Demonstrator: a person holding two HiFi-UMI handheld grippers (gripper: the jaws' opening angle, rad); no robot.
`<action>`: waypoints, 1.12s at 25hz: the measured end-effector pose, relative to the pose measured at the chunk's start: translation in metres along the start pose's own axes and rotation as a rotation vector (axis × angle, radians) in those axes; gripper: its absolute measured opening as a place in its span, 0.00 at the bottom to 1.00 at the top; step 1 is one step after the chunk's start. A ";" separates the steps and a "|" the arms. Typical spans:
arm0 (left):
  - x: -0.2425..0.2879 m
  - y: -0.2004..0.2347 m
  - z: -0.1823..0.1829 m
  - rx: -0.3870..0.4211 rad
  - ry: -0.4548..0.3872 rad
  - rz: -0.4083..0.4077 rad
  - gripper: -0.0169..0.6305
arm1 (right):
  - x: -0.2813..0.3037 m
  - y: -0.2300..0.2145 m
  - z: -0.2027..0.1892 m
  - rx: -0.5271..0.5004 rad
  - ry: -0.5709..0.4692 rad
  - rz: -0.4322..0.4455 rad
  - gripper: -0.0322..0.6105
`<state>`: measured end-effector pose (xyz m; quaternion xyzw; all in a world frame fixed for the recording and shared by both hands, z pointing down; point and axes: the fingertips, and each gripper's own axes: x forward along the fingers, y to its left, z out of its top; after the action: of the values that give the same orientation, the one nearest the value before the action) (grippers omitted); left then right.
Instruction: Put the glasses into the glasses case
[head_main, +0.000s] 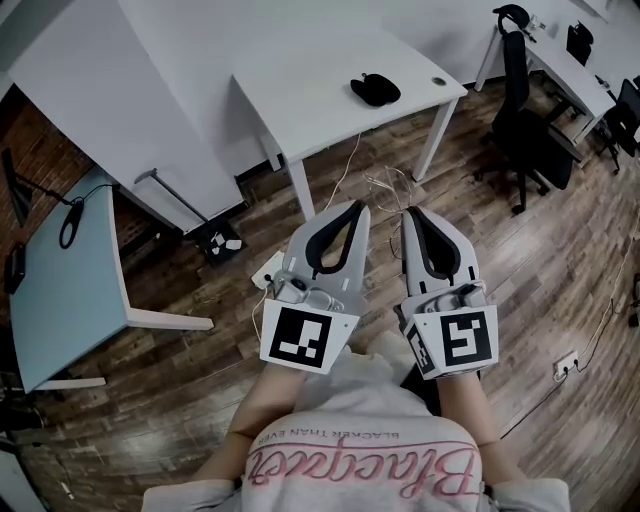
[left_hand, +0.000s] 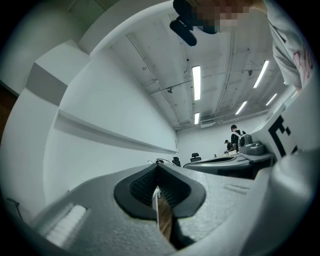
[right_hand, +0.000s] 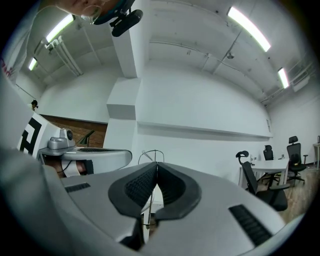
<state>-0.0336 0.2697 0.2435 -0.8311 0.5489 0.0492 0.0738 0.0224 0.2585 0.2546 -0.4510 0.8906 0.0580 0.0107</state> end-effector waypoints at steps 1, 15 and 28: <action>-0.001 0.002 -0.001 -0.004 0.003 -0.004 0.03 | 0.000 0.002 -0.001 -0.001 0.005 -0.006 0.07; 0.042 0.029 -0.036 -0.055 0.055 -0.002 0.03 | 0.038 -0.030 -0.021 -0.009 0.044 -0.016 0.07; 0.182 0.045 -0.061 -0.058 0.069 0.045 0.03 | 0.129 -0.139 -0.037 -0.025 0.058 0.064 0.07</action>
<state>-0.0035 0.0767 0.2704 -0.8217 0.5679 0.0380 0.0296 0.0590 0.0691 0.2693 -0.4241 0.9036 0.0562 -0.0228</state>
